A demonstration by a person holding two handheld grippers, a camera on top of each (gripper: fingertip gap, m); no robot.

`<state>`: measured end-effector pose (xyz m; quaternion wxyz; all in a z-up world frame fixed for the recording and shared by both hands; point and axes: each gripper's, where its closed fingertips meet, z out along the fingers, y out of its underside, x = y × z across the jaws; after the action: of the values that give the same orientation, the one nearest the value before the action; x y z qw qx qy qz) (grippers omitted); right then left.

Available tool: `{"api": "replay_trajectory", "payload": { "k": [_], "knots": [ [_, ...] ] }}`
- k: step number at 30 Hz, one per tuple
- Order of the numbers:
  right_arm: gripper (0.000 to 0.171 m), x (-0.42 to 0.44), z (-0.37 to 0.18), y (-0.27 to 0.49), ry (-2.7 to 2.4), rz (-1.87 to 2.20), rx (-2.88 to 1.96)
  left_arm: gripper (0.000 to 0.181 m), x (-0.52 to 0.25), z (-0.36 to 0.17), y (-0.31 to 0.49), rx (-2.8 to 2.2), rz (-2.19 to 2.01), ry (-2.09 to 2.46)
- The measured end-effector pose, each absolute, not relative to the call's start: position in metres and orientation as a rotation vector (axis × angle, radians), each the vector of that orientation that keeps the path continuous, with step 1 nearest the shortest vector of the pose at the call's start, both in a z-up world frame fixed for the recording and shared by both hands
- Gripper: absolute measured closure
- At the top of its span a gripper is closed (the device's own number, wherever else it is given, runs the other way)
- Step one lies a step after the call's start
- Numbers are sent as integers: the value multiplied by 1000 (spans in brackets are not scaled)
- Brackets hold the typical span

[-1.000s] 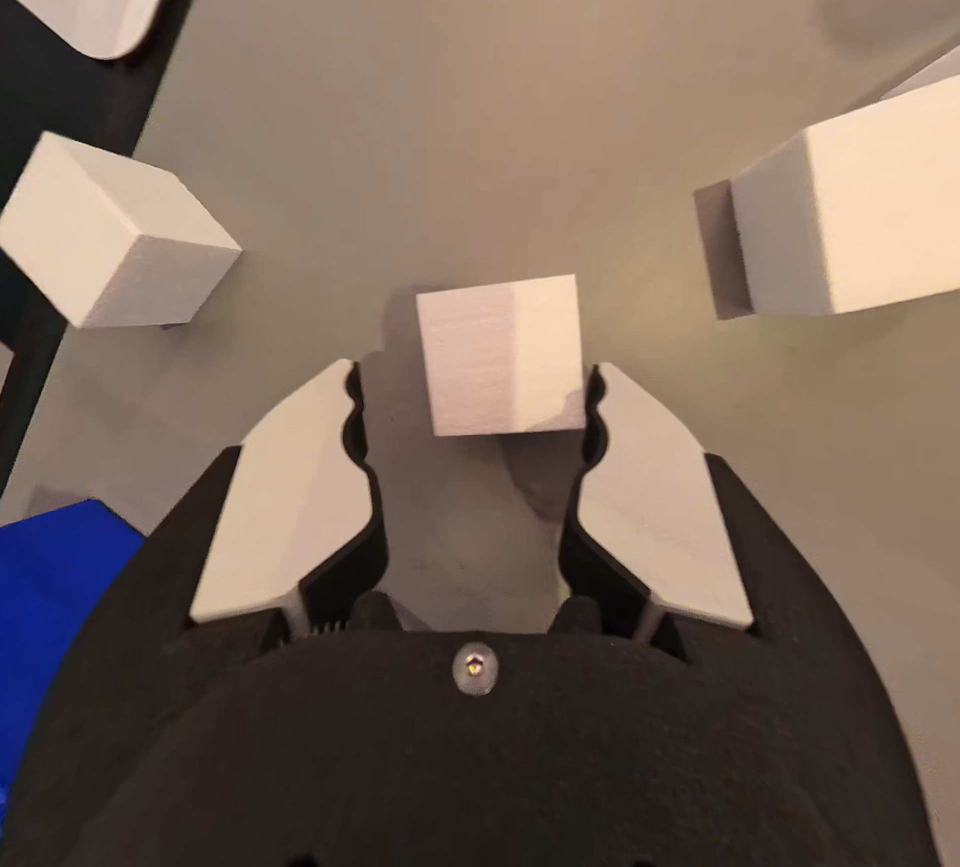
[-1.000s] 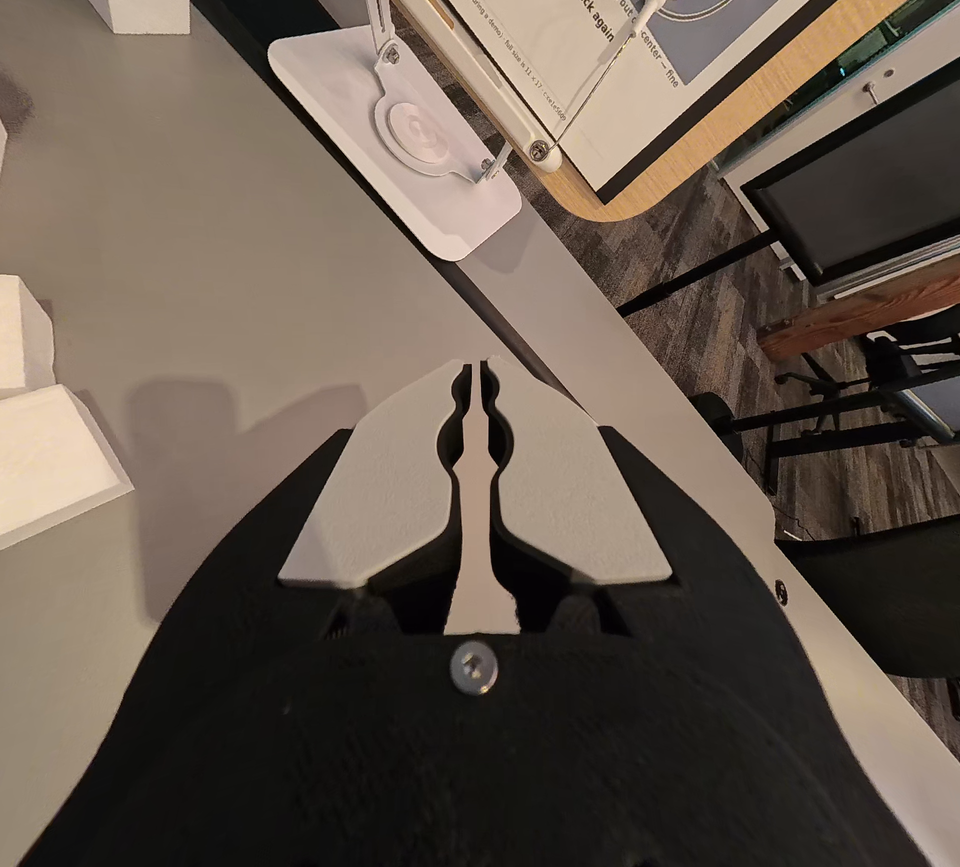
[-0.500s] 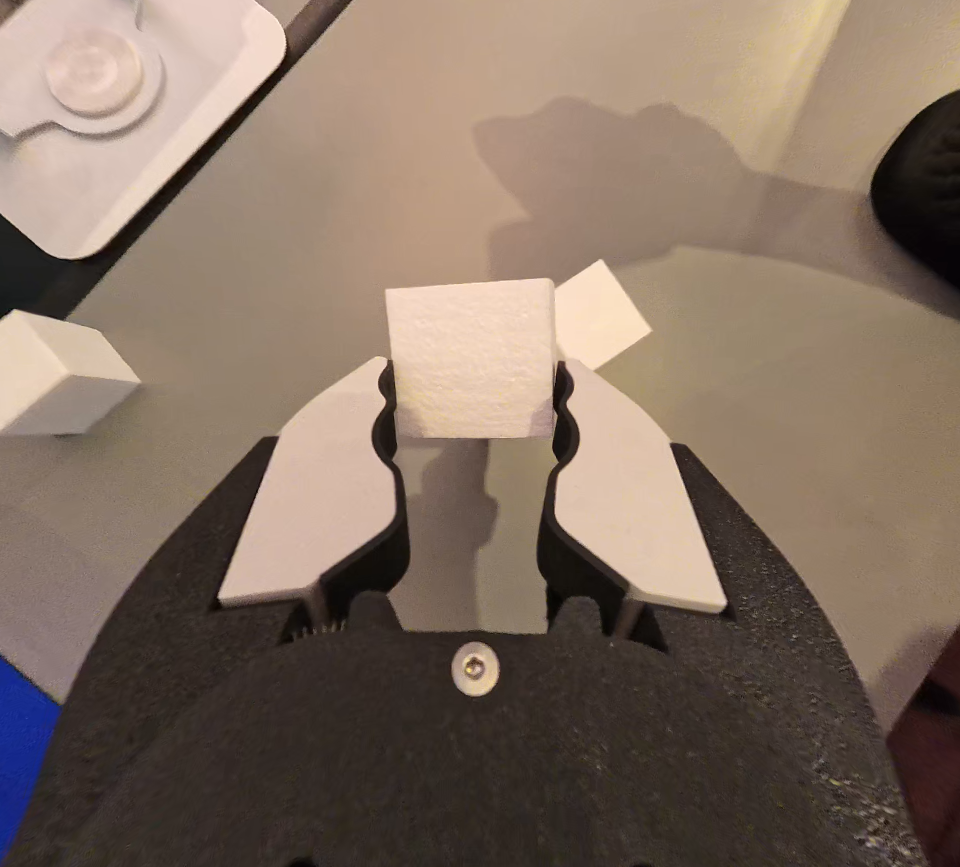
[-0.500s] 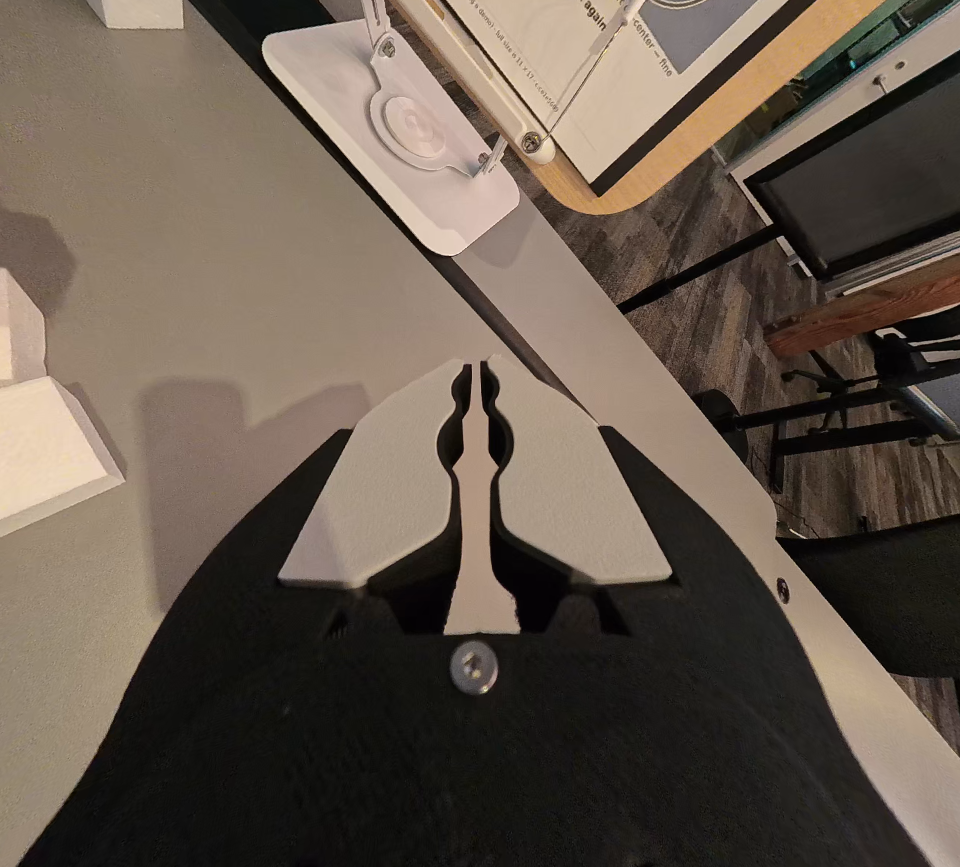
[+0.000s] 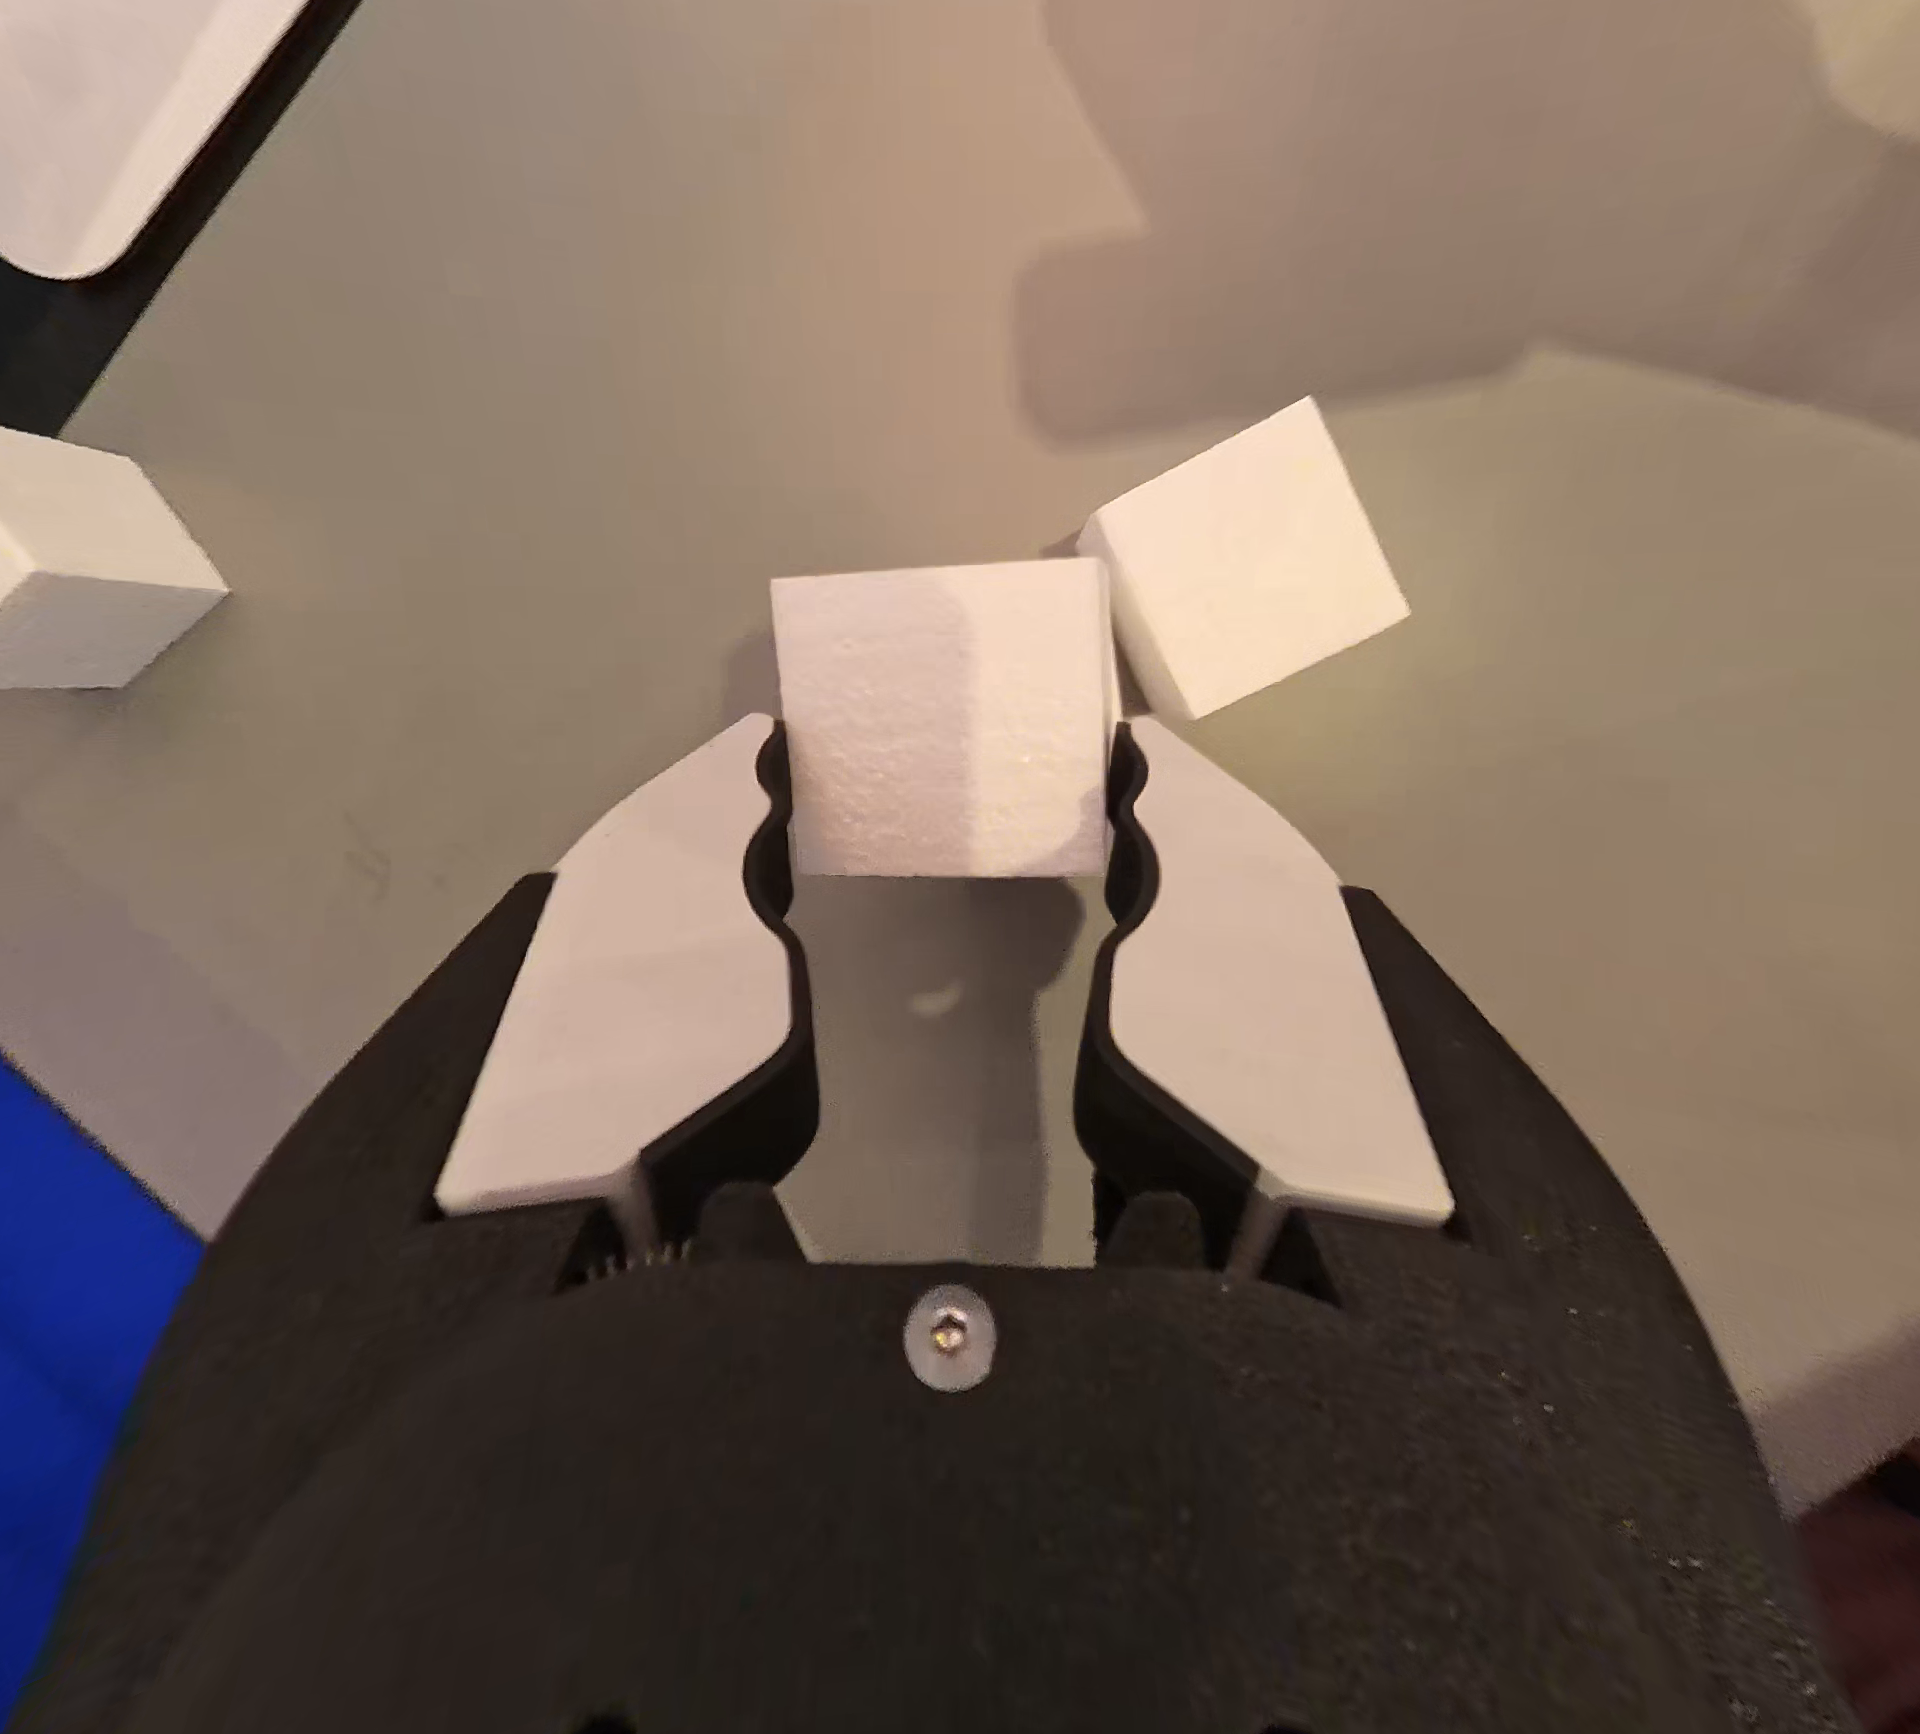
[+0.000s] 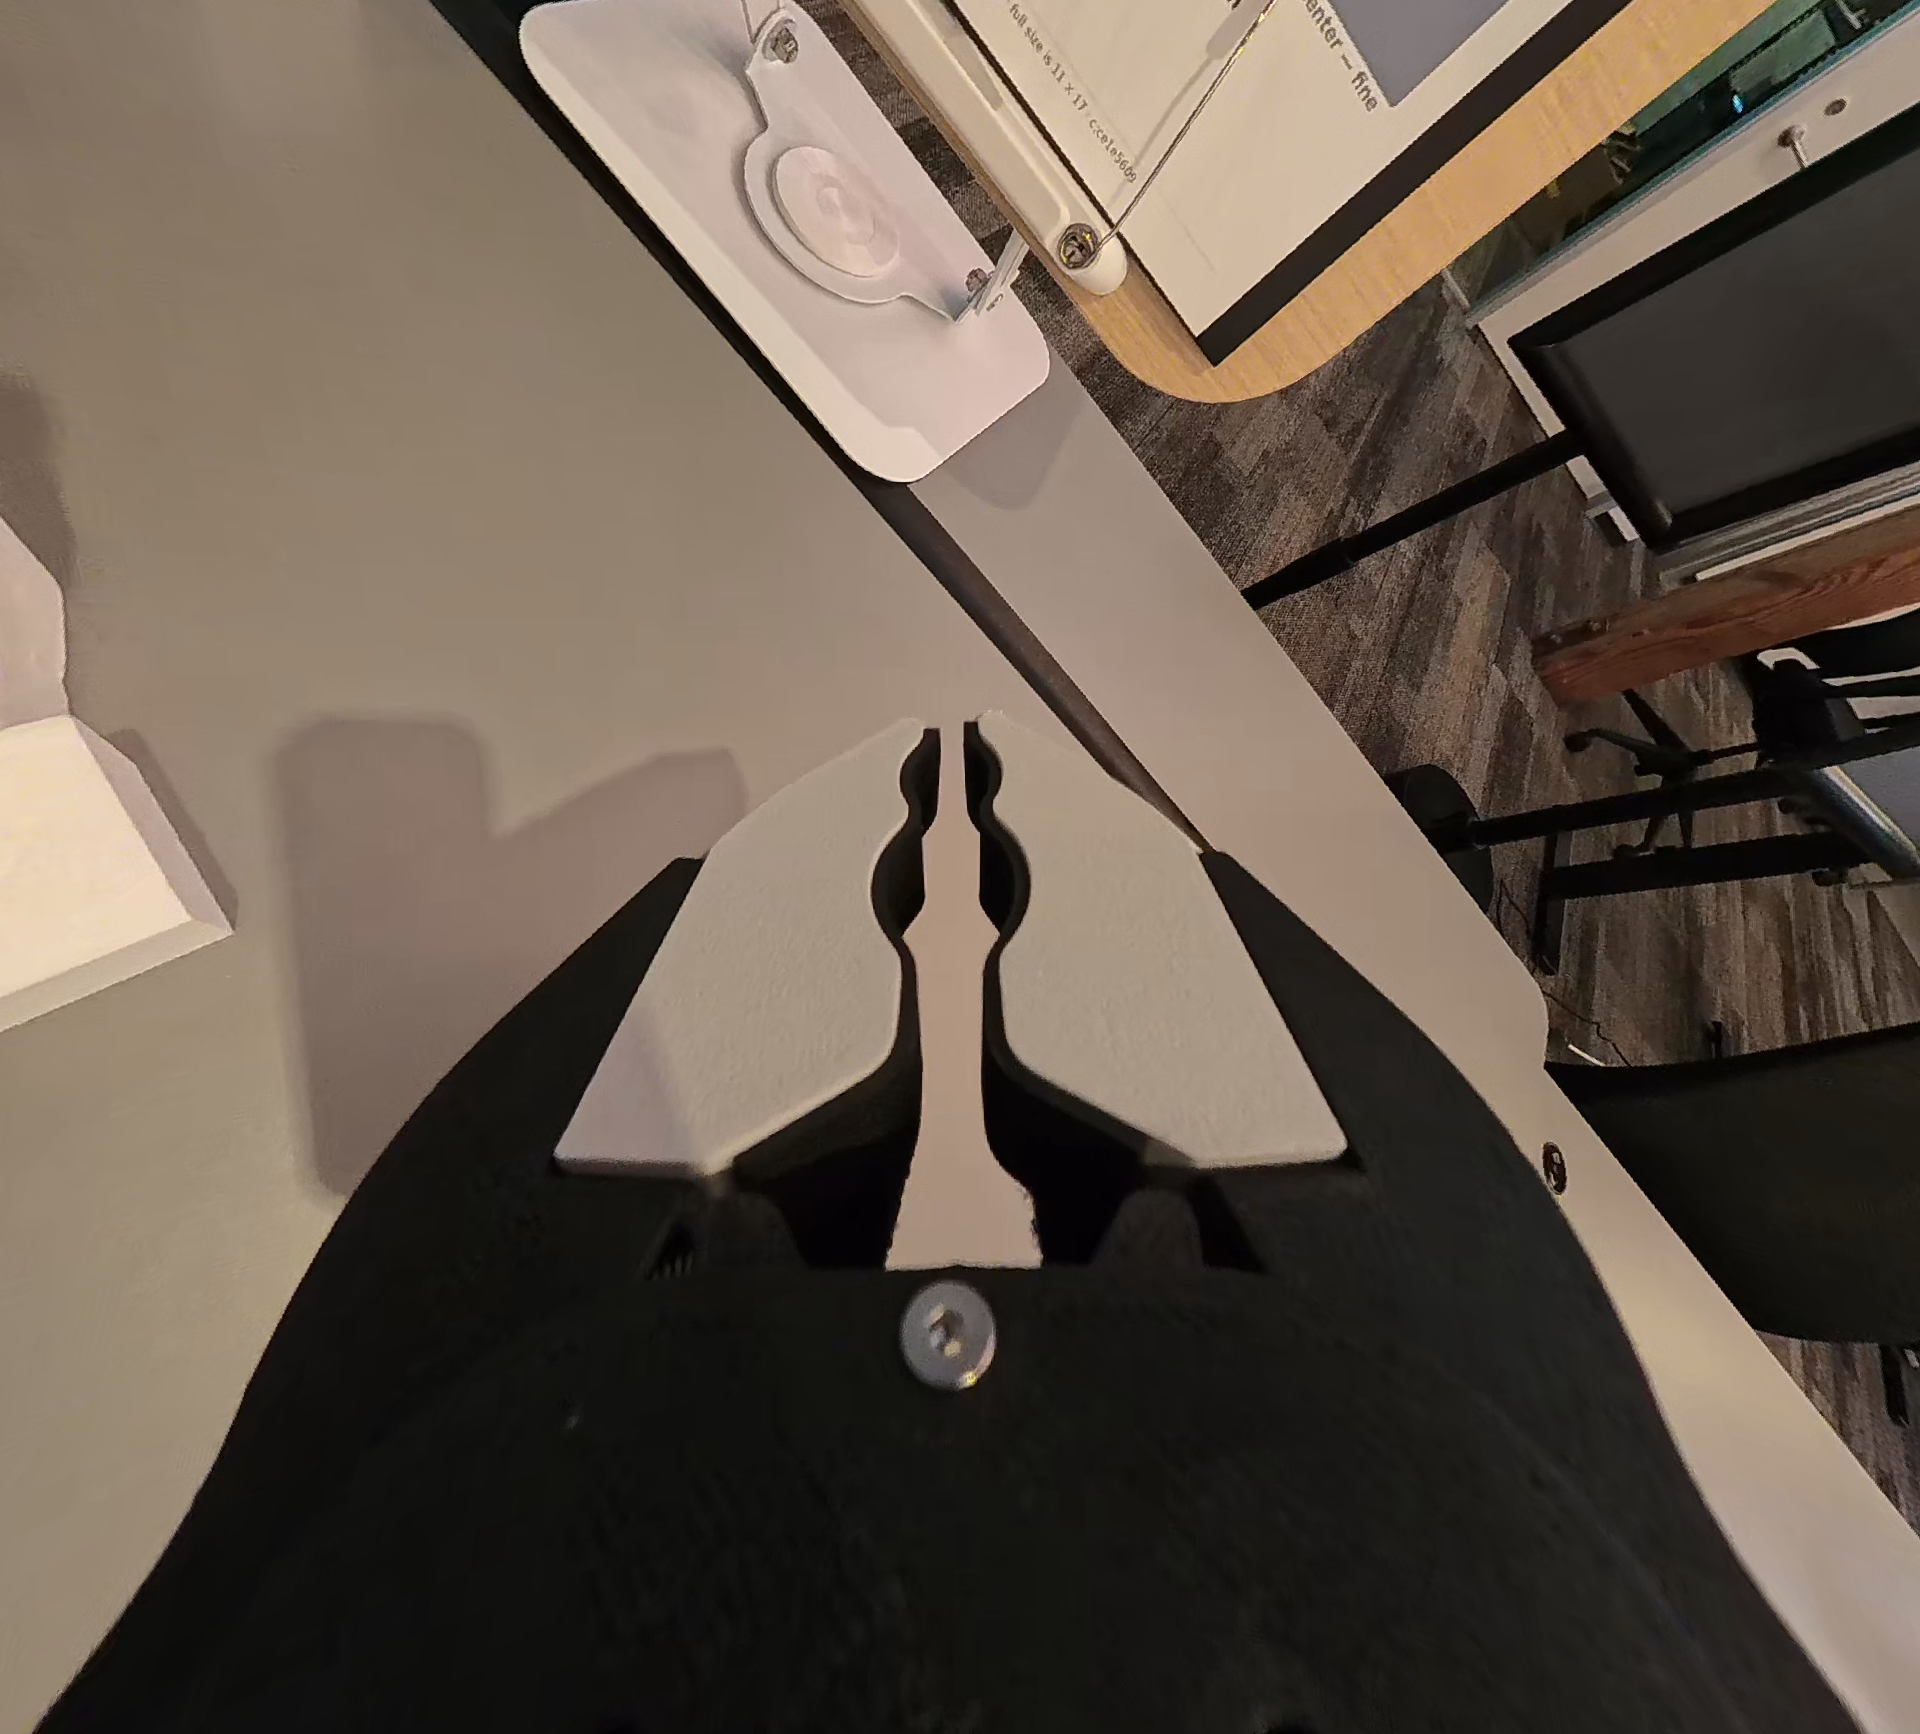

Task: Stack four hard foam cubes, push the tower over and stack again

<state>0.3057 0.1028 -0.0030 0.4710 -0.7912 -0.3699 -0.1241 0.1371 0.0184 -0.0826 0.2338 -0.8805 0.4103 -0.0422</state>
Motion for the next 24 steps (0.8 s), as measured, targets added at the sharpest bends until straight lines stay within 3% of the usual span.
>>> {"api": "replay_trajectory", "payload": {
  "k": [6, 9, 11, 15, 18, 20, 24],
  "knots": [
    [165, 307, -7, 104, -913, -313, -1951, 122, 138, -88, 21, -2422, -69, 1111],
    [164, 307, -9, 104, -920, -315, -1957, 93, 141, -86, 19, -2428, -92, 1106],
    [160, 301, -12, 102, -955, -273, -1956, 86, 147, -79, 18, -2391, -144, 1115],
    [146, 249, -26, 73, -1162, 178, -1889, 85, 134, -51, 25, -2324, -144, 1073],
    [119, 207, -40, 31, -1334, 564, -1861, 86, 97, -22, 52, -2284, -144, 892],
    [109, 193, -51, 21, -1365, 607, -1908, 88, 63, -9, 75, -2270, -122, 745],
    [105, 190, -81, 12, -1384, 511, -2141, 87, 4, -2, 111, -2260, -98, 511]
  ]
}}
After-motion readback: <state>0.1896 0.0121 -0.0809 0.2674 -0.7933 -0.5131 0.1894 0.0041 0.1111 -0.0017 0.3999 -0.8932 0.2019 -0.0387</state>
